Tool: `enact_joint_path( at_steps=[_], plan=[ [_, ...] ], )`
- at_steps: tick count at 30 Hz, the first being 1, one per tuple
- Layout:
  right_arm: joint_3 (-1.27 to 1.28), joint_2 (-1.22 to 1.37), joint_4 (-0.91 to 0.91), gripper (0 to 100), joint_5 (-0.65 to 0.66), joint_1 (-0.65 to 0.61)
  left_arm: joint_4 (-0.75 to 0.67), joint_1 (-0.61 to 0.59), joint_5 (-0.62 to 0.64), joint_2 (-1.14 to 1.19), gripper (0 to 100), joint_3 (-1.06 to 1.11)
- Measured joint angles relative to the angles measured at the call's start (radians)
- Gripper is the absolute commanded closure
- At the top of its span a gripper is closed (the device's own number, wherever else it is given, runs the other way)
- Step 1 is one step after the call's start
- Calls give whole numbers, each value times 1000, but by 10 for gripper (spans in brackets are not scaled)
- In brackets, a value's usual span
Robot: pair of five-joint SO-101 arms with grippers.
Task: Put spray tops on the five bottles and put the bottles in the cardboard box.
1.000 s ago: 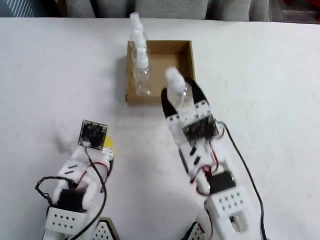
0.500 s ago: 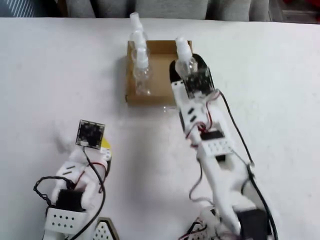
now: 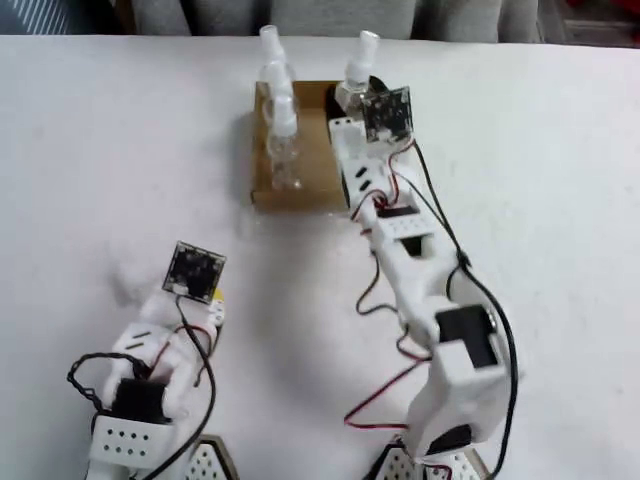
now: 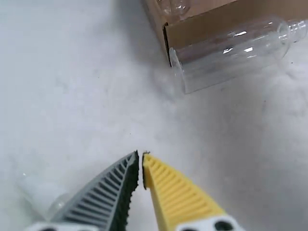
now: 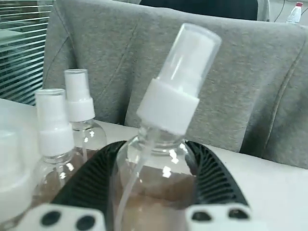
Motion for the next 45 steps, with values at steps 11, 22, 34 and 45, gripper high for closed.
enact_joint_path(
  at_steps=[11, 22, 34, 45],
  plan=[
    [-305, 336, -114, 983, -8, 58, 0, 0, 0, 0, 976, 0],
    [-529, 575, -241, 983, -8, 60, -3, 0, 0, 0, 976, 0],
    [-709, 724, -241, 983, -8, 60, -3, 0, 0, 0, 976, 0],
    [-864, 830, -157, 983, -8, 60, -3, 0, 0, 0, 976, 0]
  ],
)
